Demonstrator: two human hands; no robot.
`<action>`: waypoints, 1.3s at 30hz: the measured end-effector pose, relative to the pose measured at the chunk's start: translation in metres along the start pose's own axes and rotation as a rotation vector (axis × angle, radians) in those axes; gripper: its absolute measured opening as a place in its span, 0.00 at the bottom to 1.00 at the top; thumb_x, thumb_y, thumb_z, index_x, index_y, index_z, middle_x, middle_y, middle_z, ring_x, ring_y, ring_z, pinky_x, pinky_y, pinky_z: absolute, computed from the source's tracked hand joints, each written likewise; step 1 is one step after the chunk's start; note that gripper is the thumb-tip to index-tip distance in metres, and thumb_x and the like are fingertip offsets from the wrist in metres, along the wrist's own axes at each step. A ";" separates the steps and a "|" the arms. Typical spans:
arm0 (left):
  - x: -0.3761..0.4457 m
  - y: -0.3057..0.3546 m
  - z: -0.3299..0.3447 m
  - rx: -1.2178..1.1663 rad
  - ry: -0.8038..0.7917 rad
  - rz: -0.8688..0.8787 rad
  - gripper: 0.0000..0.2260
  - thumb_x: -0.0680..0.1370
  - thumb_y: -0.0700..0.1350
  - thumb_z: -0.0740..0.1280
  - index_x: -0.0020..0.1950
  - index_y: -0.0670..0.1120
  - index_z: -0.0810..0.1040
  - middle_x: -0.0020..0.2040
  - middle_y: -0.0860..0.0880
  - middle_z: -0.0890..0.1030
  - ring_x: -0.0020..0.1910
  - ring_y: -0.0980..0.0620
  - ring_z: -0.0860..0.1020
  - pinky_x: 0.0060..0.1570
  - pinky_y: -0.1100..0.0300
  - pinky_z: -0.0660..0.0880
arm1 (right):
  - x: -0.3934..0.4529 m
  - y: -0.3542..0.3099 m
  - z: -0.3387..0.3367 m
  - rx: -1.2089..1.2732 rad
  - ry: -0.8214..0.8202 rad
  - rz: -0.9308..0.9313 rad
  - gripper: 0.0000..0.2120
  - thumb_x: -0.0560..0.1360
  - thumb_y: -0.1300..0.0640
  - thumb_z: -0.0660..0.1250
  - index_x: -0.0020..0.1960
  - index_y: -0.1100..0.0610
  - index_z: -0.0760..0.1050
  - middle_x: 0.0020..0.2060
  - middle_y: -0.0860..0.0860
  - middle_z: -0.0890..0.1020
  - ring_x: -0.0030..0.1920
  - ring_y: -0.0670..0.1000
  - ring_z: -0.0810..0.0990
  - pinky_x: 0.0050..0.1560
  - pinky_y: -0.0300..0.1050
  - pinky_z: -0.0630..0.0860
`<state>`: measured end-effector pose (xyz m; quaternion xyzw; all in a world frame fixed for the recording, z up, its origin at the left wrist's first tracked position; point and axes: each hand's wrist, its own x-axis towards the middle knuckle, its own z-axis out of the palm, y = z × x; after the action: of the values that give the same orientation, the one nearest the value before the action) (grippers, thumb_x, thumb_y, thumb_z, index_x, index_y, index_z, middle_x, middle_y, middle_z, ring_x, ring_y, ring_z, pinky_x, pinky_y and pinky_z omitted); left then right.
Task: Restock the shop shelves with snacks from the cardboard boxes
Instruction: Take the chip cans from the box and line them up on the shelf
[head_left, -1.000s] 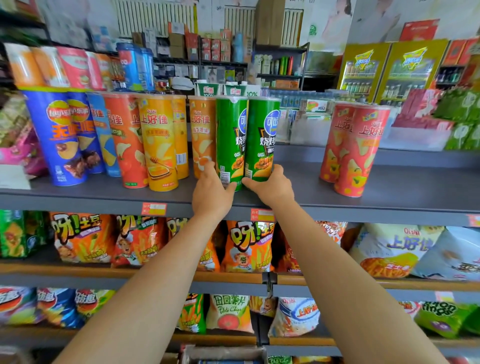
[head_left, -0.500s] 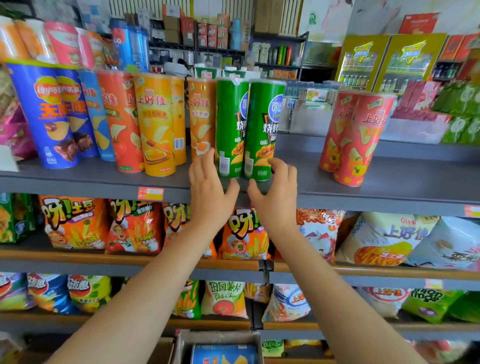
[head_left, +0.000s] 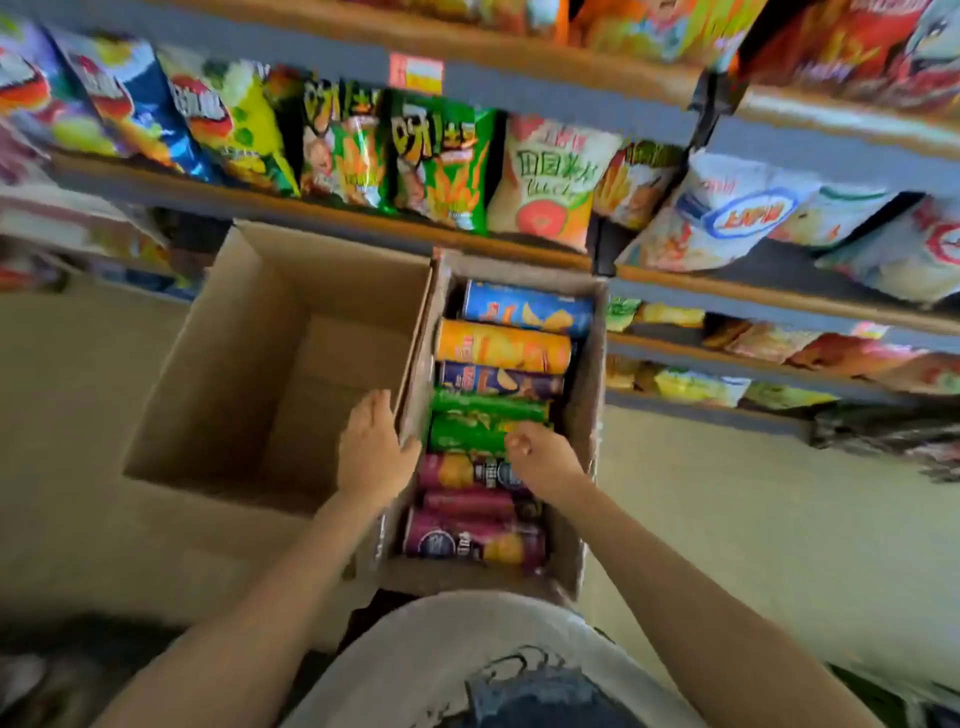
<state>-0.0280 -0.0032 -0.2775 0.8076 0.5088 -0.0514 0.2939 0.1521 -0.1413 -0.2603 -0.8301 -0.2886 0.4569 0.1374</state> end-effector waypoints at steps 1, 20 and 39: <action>-0.006 -0.014 0.011 0.010 -0.035 -0.019 0.31 0.79 0.48 0.66 0.78 0.38 0.61 0.76 0.38 0.65 0.76 0.41 0.61 0.74 0.49 0.60 | 0.008 0.013 0.019 -0.087 -0.070 0.007 0.10 0.80 0.58 0.62 0.56 0.62 0.76 0.53 0.58 0.80 0.54 0.58 0.80 0.49 0.47 0.73; -0.035 -0.033 0.029 -0.015 0.015 -0.007 0.25 0.80 0.44 0.66 0.74 0.37 0.65 0.70 0.37 0.70 0.70 0.39 0.67 0.69 0.47 0.65 | 0.017 0.064 0.100 -0.355 -0.274 -0.007 0.31 0.63 0.43 0.75 0.60 0.58 0.72 0.53 0.54 0.74 0.53 0.58 0.75 0.55 0.49 0.76; -0.028 0.015 -0.015 -0.454 -0.083 -0.132 0.27 0.70 0.56 0.77 0.63 0.55 0.69 0.47 0.63 0.78 0.44 0.61 0.78 0.44 0.61 0.74 | 0.035 0.040 0.089 1.421 -0.050 0.700 0.24 0.82 0.53 0.61 0.74 0.63 0.64 0.69 0.63 0.72 0.67 0.62 0.75 0.58 0.52 0.78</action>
<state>-0.0316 -0.0219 -0.2480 0.6829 0.5462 0.0121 0.4849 0.1060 -0.1551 -0.3517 -0.5756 0.3469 0.5671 0.4762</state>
